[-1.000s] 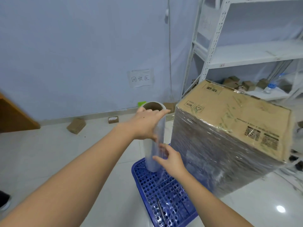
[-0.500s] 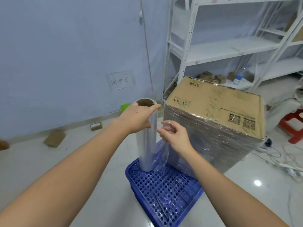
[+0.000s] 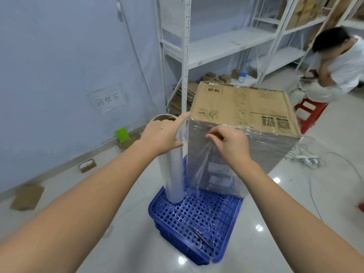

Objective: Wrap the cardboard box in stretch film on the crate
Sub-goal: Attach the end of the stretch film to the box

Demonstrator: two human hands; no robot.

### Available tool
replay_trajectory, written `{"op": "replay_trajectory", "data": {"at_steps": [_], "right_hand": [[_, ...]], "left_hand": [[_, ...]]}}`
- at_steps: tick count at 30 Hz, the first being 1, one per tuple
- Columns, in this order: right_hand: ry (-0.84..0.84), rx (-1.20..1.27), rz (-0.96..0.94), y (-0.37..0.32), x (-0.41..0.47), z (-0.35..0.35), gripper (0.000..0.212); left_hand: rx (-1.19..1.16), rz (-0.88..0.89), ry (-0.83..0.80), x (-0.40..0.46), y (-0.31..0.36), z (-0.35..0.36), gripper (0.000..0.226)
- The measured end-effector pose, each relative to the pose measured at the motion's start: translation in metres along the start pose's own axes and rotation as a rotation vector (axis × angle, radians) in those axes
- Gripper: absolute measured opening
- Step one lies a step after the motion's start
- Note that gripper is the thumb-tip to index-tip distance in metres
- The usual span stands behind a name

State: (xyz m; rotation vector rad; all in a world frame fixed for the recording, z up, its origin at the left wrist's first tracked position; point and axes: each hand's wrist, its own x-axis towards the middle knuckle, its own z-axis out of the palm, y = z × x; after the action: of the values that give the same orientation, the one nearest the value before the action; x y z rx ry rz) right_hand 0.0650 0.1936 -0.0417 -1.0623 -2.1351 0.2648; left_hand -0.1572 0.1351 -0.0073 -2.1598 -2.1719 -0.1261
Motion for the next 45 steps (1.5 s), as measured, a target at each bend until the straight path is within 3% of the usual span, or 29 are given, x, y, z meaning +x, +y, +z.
{"op": "replay_trajectory", "data": {"at_steps": [8, 13, 18, 20, 27, 29, 33, 36, 40, 45], "right_hand": [[0.173, -0.165, -0.170, 0.025, 0.001, -0.002, 0.015], [0.059, -0.092, -0.113, 0.032, 0.007, -0.005, 0.011], [0.004, -0.099, -0.033, 0.031, 0.011, -0.011, 0.016], [-0.029, -0.101, 0.015, 0.030, 0.015, -0.012, 0.022], [-0.144, -0.339, -0.108, 0.026, 0.029, -0.012, 0.067], [-0.133, -0.347, -0.122, 0.026, 0.031, -0.008, 0.064], [-0.059, -0.231, -0.149, 0.033, 0.029, -0.008, 0.030], [-0.089, -0.136, -0.083, 0.035, 0.028, -0.012, 0.018], [-0.095, -0.109, -0.065, 0.037, 0.027, -0.014, 0.028], [-0.037, -0.325, -0.107, 0.025, 0.026, -0.004, 0.047]], "left_hand": [[0.068, 0.017, 0.036, 0.020, 0.008, 0.017, 0.080], [-0.002, -0.010, 0.005, 0.025, 0.018, 0.015, 0.066], [0.013, -0.045, -0.011, 0.032, 0.026, 0.016, 0.074], [0.032, -0.067, -0.007, 0.033, 0.027, 0.016, 0.069], [0.085, -0.153, 0.068, 0.030, 0.042, 0.017, 0.059], [0.079, -0.182, 0.073, 0.030, 0.046, 0.017, 0.057], [0.068, -0.202, 0.056, 0.030, 0.047, 0.015, 0.059], [0.056, -0.182, 0.039, 0.029, 0.046, 0.013, 0.062], [0.044, -0.177, 0.021, 0.027, 0.046, 0.008, 0.062], [0.025, -0.181, 0.014, 0.026, 0.047, 0.009, 0.064]]}}
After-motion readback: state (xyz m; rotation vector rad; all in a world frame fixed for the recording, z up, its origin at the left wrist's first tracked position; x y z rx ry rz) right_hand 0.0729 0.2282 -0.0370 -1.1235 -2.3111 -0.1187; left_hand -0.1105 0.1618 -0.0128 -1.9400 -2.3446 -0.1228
